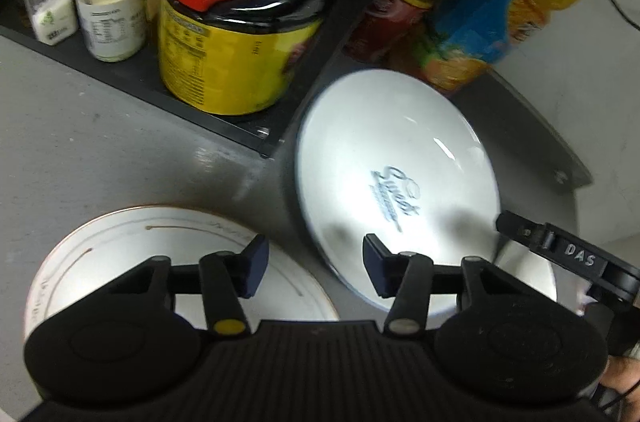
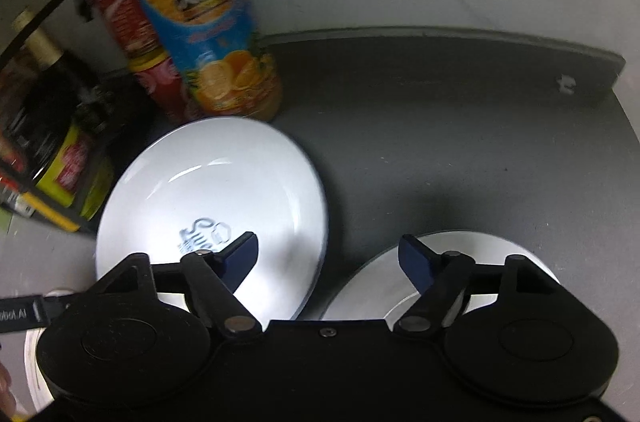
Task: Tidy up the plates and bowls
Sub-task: 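Reach the right gripper toward the edge of the 'Sweet' plate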
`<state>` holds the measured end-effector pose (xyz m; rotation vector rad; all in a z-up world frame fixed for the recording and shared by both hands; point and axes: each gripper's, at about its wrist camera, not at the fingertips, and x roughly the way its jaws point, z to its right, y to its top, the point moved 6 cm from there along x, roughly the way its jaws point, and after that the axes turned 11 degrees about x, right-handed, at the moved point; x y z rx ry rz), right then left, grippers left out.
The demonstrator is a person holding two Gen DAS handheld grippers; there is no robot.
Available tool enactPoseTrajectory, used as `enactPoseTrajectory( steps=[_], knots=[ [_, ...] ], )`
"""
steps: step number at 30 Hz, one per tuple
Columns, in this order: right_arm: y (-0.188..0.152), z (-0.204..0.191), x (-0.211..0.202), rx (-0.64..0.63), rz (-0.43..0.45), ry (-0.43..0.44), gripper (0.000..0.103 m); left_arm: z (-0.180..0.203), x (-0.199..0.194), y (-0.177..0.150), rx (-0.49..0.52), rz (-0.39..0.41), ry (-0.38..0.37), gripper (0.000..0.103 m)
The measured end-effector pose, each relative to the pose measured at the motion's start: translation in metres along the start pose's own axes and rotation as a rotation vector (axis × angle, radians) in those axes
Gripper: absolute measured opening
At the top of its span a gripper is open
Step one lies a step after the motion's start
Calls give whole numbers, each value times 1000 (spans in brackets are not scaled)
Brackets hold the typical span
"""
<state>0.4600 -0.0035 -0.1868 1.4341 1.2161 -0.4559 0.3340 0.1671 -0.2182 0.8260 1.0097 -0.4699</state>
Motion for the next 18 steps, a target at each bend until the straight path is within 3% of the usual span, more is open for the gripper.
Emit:
enactPoseTrajectory(
  steps=[3,13,15,17,18],
  knots=[
    [1,2,9,47,-31,12,70,3,3,0,4,20,2,51],
    [9,0,17,43,-15,-18,66,-4,1,-3,-79,56,-11,46],
    [9,-1,19,31,-15,-35,56,-5,1,-5,-97,65,-18,45],
    [8,2,23,45,-32,-42,39,-7,1,-8,-119,72,-21,43],
    [7,3,24,61,-44,-31,37,-9,1,-8,-133,79,-27,42]
  ],
)
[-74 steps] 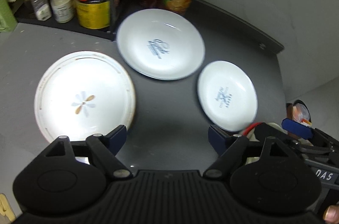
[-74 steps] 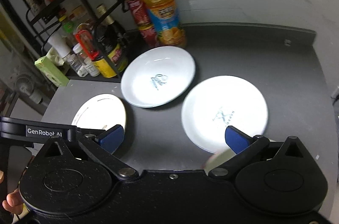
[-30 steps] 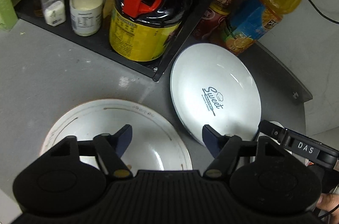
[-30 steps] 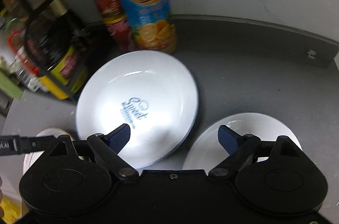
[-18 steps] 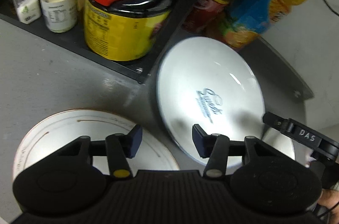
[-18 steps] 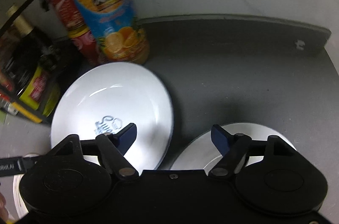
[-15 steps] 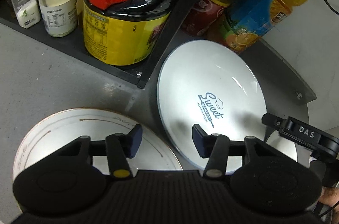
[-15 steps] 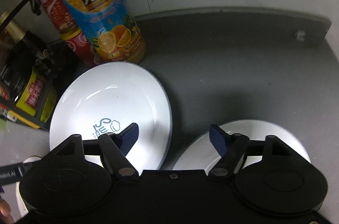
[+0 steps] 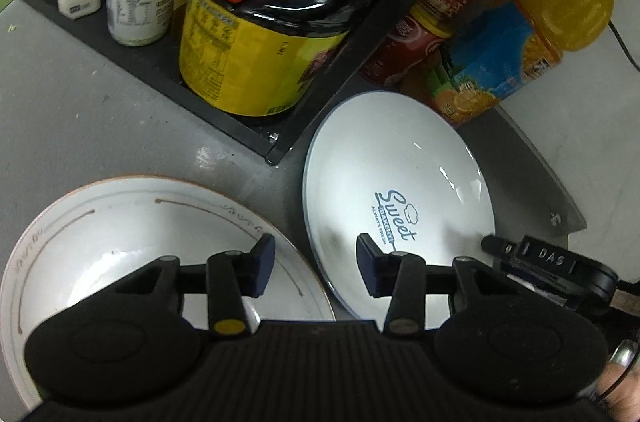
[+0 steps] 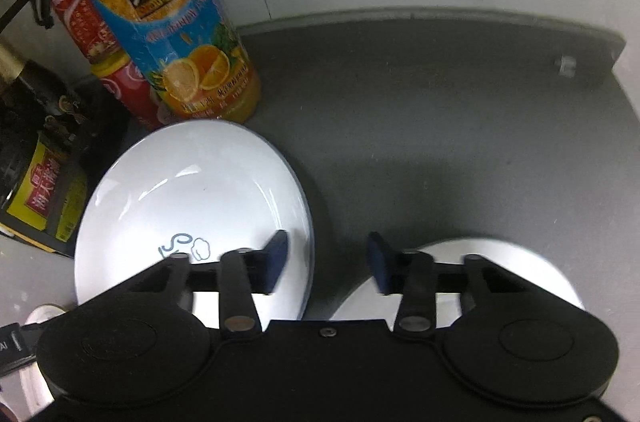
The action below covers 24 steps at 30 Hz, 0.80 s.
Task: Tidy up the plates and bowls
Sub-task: 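Reach the right gripper toward the edge of the 'Sweet' plate, then close both grippers on the 'Sweet' plate rim and lift it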
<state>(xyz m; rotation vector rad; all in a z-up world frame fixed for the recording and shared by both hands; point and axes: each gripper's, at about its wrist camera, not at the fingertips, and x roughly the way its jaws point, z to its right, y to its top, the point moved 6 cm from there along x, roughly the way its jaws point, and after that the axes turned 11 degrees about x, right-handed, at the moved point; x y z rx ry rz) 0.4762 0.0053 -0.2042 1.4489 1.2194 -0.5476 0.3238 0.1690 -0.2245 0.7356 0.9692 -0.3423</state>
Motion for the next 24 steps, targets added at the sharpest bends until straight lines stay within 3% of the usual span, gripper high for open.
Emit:
enactPoseTrajectory(
  steps=[3,8,17,21,24],
  knots=[
    [-1,-1,3,12,-6,7,35,-7,-8,1,-41,18,-48,30],
    [-3,-3,7,15,-5,16,35,-12,-15,12,-51,53,-70,30],
    [-4,4,11,62,-11,32,33,-21,12,16,-124,28,-98,27],
    [-5,1,18,74,-36,50,29,-22,26,17,-133,1,-88,14],
    [-6,-3,22,73,-42,49,29,-19,32,20,-114,-10,-70,12]
  ],
)
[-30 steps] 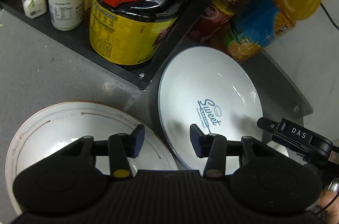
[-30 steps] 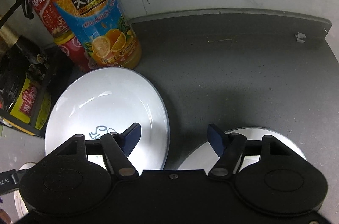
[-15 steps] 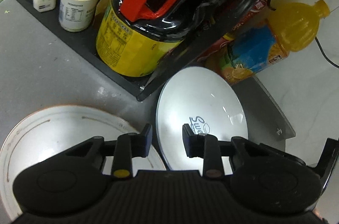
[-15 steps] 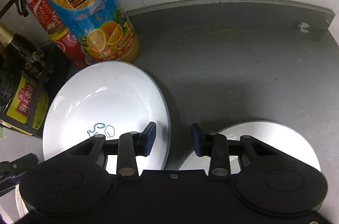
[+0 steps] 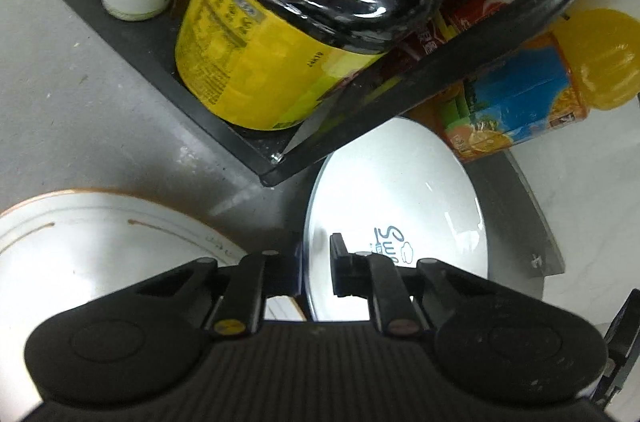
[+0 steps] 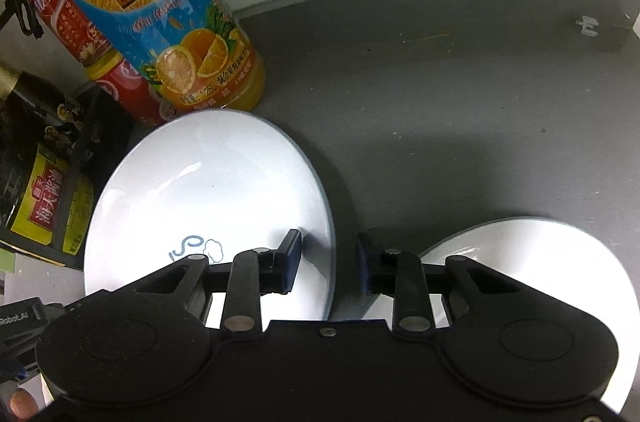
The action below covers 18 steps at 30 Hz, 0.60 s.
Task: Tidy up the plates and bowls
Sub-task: 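Close both grippers on the 'Sweet' plate rim and lift it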
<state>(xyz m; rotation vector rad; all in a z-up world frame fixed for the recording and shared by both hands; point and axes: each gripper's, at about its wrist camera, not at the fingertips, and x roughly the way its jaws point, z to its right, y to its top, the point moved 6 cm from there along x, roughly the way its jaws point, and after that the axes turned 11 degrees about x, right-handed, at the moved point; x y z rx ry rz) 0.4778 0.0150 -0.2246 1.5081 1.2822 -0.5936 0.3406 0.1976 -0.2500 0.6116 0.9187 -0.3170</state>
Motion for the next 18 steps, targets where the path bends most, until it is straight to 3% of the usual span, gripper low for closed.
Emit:
enactPoseTrajectory(
  steps=[9,18],
  knots=[
    [-2,-11,10,11,-3,-3,24,-4,14,2,-33,-41,1,6],
    [2,-2,-18,72,19,91,10,-6,4,6,-7,-46,-26,5]
  ],
)
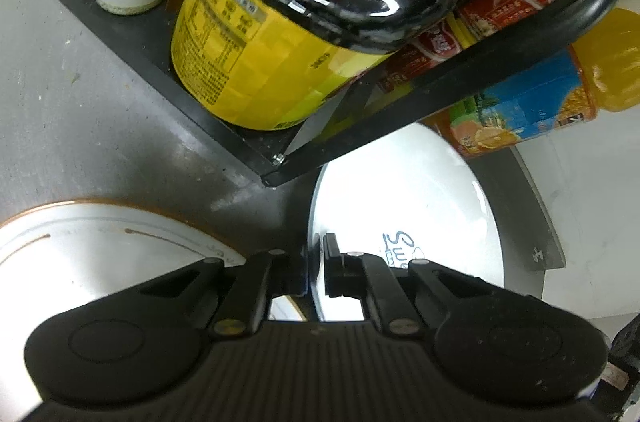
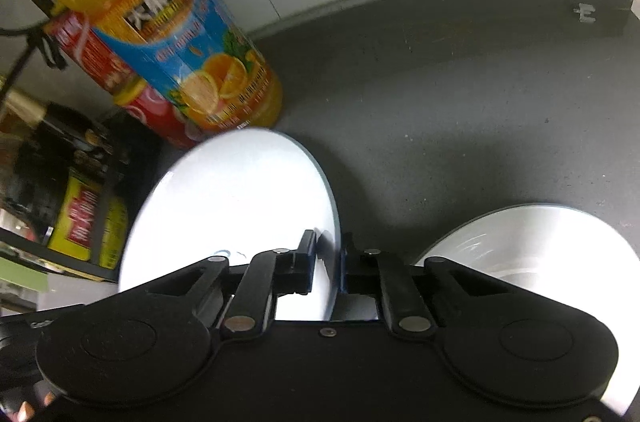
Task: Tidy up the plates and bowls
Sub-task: 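Close both grippers on the 'Sweet' plate rim and lift it, then carry the 'Sweet' plate with both grippers onto the flower plate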
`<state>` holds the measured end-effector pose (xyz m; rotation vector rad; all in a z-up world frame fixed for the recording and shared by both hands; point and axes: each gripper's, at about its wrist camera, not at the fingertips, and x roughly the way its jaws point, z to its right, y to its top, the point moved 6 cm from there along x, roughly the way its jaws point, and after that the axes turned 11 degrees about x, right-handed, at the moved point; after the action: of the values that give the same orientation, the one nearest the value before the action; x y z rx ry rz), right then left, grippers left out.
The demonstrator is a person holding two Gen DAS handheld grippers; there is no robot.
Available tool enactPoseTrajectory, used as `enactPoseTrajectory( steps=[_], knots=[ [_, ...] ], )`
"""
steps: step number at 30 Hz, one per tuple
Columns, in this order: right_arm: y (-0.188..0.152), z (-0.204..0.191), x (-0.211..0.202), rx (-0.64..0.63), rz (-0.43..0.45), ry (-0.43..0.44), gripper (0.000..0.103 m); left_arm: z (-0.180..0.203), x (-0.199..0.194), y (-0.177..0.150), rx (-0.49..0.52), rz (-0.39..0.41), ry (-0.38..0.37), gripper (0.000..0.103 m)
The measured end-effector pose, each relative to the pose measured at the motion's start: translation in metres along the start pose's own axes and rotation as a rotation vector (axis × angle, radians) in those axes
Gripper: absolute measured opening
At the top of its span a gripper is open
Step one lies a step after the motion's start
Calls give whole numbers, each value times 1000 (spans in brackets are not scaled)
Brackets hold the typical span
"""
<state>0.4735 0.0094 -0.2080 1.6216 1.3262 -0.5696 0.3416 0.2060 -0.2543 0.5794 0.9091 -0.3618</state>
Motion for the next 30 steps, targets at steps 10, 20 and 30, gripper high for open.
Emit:
enactPoseTrajectory(
  steps=[10,20,30],
  knots=[
    [-1,3,-23,6,27,56,8,9,-15,-2,22,18,-26,5],
    [-13,-8,-46,-25,40,107,8,8,-50,-16,18,57,-6,6],
    [-38,-24,-67,-79,38,166,8,-5,-98,-33,6,108,15,6]
  ],
)
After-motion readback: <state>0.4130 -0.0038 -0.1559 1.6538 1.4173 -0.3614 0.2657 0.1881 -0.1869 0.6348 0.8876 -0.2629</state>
